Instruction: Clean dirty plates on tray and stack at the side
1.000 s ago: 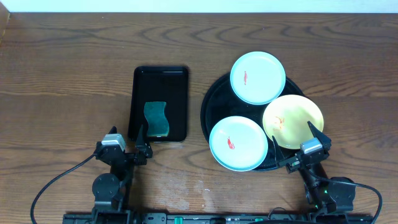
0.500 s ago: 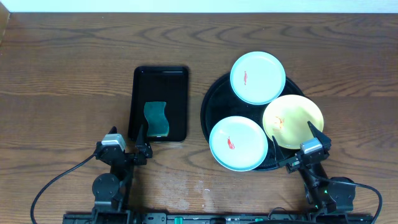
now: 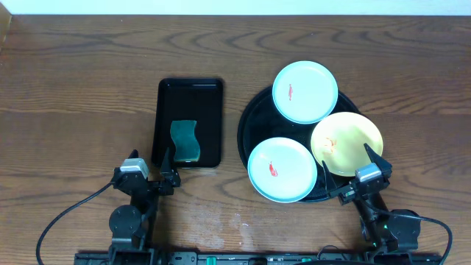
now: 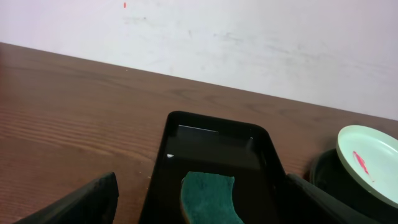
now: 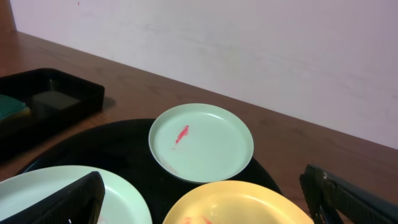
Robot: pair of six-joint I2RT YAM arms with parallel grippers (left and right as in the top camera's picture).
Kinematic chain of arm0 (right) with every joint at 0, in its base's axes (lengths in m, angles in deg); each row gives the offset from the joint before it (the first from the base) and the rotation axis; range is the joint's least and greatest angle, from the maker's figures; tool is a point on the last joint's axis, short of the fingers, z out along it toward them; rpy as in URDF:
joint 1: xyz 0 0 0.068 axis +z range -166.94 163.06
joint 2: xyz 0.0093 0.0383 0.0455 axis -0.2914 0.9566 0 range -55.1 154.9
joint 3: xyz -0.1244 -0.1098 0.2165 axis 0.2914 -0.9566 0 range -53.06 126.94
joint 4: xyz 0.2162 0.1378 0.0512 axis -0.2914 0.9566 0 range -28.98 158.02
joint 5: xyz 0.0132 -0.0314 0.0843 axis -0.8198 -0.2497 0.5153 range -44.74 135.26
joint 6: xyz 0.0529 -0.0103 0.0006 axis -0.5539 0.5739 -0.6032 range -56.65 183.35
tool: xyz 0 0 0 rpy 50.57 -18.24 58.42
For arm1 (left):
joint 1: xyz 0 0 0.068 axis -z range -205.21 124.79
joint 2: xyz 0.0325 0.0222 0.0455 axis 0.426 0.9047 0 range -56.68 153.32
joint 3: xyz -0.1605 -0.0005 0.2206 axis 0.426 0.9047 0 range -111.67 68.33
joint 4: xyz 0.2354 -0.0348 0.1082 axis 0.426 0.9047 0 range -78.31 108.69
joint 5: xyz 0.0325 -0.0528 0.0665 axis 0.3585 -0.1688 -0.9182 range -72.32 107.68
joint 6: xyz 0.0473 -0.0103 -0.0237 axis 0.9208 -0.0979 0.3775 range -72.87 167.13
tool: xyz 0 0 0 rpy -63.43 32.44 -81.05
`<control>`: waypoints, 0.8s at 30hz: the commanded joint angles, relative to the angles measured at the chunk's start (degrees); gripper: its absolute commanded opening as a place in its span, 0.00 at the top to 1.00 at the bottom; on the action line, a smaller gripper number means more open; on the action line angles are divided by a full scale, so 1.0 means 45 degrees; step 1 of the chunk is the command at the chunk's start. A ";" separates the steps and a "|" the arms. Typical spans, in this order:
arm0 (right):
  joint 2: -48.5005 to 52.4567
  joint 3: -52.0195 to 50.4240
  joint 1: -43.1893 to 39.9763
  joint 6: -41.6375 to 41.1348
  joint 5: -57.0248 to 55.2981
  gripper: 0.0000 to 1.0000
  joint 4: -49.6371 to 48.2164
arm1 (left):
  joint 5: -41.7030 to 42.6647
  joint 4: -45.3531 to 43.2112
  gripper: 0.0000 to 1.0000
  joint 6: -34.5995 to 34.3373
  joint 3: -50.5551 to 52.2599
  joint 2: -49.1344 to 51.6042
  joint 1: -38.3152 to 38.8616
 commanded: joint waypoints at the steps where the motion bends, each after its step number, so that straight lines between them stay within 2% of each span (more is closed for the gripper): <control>1: -0.0034 -0.0053 0.0063 -0.0102 -0.0034 0.01 0.0015 | -0.0078 0.0597 0.15 0.0257 0.0092 0.0000 -0.0063; 16: -0.0034 -0.0053 0.0063 -0.0107 0.0112 0.01 -0.0117 | 0.0554 0.0510 0.16 0.0204 0.0092 0.0000 -0.0063; 24: 0.0087 0.0398 0.0063 -0.0680 0.0957 0.01 -0.0146 | 0.0500 -0.0719 0.16 0.0262 -0.0753 0.0029 -0.0063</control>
